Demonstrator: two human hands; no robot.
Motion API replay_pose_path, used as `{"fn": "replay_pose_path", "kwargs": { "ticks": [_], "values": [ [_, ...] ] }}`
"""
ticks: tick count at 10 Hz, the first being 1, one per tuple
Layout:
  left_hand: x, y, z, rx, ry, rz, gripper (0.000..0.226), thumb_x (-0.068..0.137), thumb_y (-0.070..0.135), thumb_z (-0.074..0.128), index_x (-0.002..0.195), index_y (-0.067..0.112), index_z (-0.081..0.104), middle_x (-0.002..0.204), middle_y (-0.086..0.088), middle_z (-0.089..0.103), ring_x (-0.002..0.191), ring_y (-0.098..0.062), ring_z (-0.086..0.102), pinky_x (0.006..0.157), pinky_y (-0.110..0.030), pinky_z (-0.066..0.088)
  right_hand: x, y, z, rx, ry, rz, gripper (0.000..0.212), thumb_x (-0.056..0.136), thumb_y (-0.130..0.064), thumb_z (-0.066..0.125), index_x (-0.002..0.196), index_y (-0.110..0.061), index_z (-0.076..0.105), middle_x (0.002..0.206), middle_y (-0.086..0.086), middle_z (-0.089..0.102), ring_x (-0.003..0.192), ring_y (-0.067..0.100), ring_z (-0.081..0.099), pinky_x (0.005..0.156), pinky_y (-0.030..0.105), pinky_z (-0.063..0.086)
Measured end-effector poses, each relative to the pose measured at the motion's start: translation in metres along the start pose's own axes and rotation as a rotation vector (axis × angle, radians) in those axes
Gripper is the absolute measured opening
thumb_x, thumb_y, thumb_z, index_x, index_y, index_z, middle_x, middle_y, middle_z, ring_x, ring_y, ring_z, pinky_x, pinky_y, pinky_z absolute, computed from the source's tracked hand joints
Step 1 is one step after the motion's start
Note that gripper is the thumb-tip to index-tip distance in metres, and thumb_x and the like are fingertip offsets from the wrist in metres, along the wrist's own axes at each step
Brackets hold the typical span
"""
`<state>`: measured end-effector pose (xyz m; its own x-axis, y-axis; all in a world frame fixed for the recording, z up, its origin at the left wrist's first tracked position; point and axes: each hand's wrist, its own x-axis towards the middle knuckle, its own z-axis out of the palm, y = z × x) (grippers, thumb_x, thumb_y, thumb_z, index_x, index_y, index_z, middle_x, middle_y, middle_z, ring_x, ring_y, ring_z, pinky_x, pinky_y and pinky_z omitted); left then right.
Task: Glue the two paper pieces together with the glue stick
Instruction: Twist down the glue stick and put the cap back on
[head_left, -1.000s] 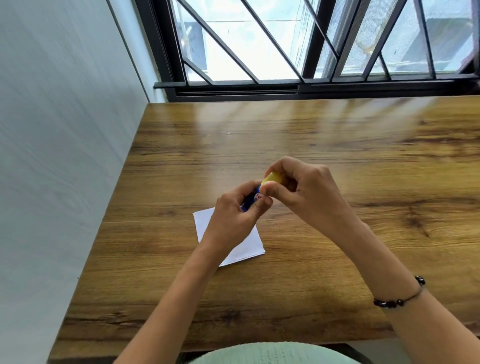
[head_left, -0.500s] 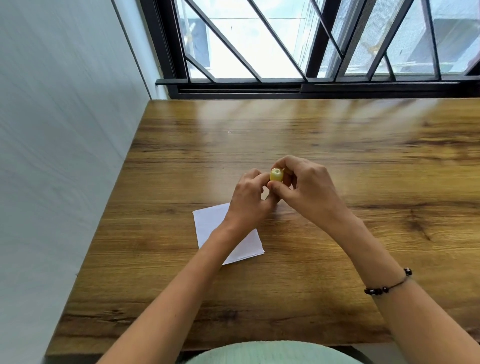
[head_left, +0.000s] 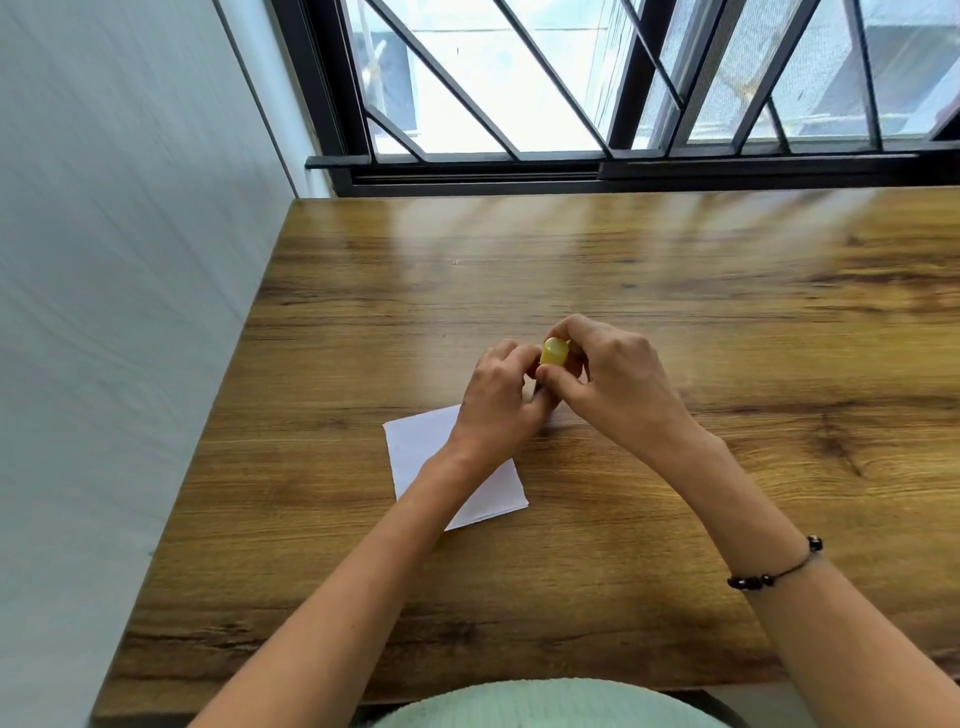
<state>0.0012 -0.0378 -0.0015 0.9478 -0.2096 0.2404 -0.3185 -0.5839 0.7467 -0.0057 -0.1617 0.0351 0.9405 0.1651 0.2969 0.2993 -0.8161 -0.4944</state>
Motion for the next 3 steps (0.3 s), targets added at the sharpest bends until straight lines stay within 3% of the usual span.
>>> {"fn": "replay_pose_path", "kwargs": {
  "ticks": [2, 3],
  "values": [
    [-0.0031, -0.0002, -0.0004, -0.013, 0.019, 0.012, 0.025, 0.08, 0.012, 0.063, 0.104, 0.004, 0.062, 0.093, -0.011, 0.06, 0.078, -0.013, 0.04, 0.068, -0.016, 0.029, -0.0006, -0.0013, -0.0015, -0.028, -0.038, -0.003, 0.027, 0.079, -0.031, 0.064, 0.099, -0.014, 0.058, 0.074, -0.004, 0.056, 0.071, 0.017, 0.053, 0.064, 0.032, 0.044],
    [-0.0088, -0.0023, -0.0062, -0.009, -0.012, -0.013, 0.032, 0.081, 0.019, 0.065, 0.111, 0.009, 0.058, 0.092, -0.001, 0.053, 0.081, -0.011, 0.039, 0.073, -0.018, 0.029, -0.0015, -0.002, -0.0068, -0.012, -0.019, 0.01, 0.038, 0.079, -0.044, 0.061, 0.104, -0.015, 0.059, 0.072, -0.005, 0.054, 0.072, 0.014, 0.052, 0.065, 0.03, 0.042]
  ]
}}
